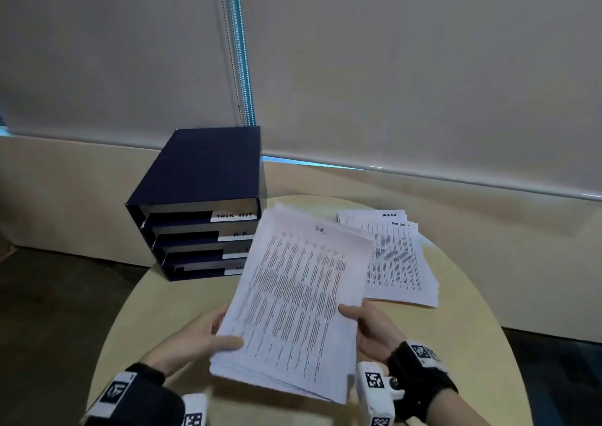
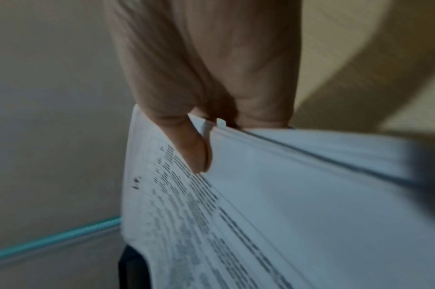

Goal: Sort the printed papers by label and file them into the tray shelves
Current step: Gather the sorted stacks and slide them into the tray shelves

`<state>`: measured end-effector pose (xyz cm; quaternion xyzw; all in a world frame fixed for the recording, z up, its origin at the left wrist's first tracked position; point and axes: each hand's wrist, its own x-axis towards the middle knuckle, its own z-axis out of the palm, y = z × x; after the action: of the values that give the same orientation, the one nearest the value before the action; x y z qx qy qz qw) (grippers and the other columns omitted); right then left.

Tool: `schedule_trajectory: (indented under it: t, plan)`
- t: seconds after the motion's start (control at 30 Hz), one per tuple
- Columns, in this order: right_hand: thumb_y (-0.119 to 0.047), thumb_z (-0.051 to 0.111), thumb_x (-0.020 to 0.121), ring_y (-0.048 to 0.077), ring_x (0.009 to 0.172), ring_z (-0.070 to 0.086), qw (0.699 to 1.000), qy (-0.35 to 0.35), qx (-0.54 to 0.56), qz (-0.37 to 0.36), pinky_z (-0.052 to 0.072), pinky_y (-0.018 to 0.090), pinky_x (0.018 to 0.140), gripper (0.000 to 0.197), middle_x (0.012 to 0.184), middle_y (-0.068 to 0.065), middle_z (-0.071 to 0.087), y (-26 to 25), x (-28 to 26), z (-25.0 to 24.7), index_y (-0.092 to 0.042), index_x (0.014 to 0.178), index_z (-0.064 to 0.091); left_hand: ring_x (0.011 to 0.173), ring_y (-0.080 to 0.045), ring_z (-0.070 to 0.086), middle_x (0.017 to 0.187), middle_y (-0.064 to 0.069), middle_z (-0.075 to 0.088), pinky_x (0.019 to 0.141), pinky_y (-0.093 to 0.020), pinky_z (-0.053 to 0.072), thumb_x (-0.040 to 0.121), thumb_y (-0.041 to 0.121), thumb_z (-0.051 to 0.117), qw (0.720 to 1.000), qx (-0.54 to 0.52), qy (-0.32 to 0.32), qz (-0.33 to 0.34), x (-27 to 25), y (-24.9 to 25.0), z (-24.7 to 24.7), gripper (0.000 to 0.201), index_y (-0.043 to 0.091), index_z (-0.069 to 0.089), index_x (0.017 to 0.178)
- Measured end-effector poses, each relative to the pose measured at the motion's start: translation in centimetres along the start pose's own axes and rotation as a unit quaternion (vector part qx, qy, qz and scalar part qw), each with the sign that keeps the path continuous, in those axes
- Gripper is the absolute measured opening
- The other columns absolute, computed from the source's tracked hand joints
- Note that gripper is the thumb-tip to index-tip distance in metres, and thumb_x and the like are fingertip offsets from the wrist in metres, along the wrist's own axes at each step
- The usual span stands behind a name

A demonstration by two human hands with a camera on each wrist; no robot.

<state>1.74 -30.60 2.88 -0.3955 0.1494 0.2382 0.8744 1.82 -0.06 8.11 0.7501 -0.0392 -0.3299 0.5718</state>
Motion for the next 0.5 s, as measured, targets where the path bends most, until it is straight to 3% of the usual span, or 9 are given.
schedule_trajectory:
  t: [0.1, 0.2, 0.27, 0.37, 0.5]
  plan:
    - [0.017, 0.041, 0.086, 0.032, 0.102, 0.065, 0.988, 0.034, -0.154, -0.001, 0.053, 0.044, 0.086, 0.043, 0.113, 0.017, 0.067, 0.6, -0.6, -0.5, -0.003, 0.123, 0.052, 0.115, -0.026, 0.062, 0.125, -0.007, 0.065, 0.104, -0.049, 0.044, 0.082, 0.012, 0.074, 0.995, -0.066, -0.026, -0.068, 2.3, -3.4, 0.6, 0.058, 0.013, 0.047, 0.133]
    - [0.021, 0.042, 0.079, 0.023, 0.086, 0.068, 0.960, 0.091, -0.264, -0.022, 0.054, 0.033, 0.069, 0.047, 0.097, 0.011, 0.072, 1.7, -0.9, -0.2, -0.003, 0.117, 0.057, 0.112, -0.028, 0.064, 0.121, -0.009, 0.067, 0.104, -0.052, 0.043, 0.087, 0.025, 0.068, 0.989, -0.125, 0.042, -0.073, 4.4, -4.6, 2.4, 0.045, 0.013, 0.053, 0.128]
    - [0.015, 0.048, 0.080, 0.022, 0.088, 0.068, 0.942, 0.122, -0.300, -0.087, 0.054, 0.036, 0.075, 0.041, 0.097, 0.009, 0.072, 2.0, -1.3, 0.7, -0.007, 0.111, 0.061, 0.106, -0.025, 0.067, 0.119, -0.008, 0.068, 0.101, -0.052, 0.046, 0.093, 0.019, 0.060, 0.984, -0.124, 0.125, -0.040, 5.6, -4.6, 3.2, 0.032, 0.017, 0.056, 0.124]
    - [-0.004, 0.057, 0.088, 0.018, 0.099, 0.064, 0.918, 0.135, -0.309, -0.209, 0.052, 0.038, 0.085, 0.028, 0.106, 0.000, 0.070, 1.7, -2.0, 2.3, -0.020, 0.110, 0.063, 0.105, -0.022, 0.066, 0.121, -0.003, 0.066, 0.095, -0.051, 0.050, 0.095, 0.017, 0.053, 0.963, -0.123, 0.234, 0.048, 6.0, -3.0, 4.5, 0.029, 0.028, 0.055, 0.122]
    - [0.005, 0.063, 0.081, 0.019, 0.097, 0.062, 0.911, 0.130, -0.268, -0.284, 0.050, 0.024, 0.075, 0.035, 0.102, 0.003, 0.068, 1.1, -2.8, 3.6, -0.016, 0.108, 0.059, 0.101, -0.008, 0.066, 0.110, 0.009, 0.066, 0.087, -0.034, 0.055, 0.099, 0.010, 0.048, 0.929, -0.116, 0.310, 0.166, 4.2, -0.3, 7.6, 0.030, 0.034, 0.052, 0.116]
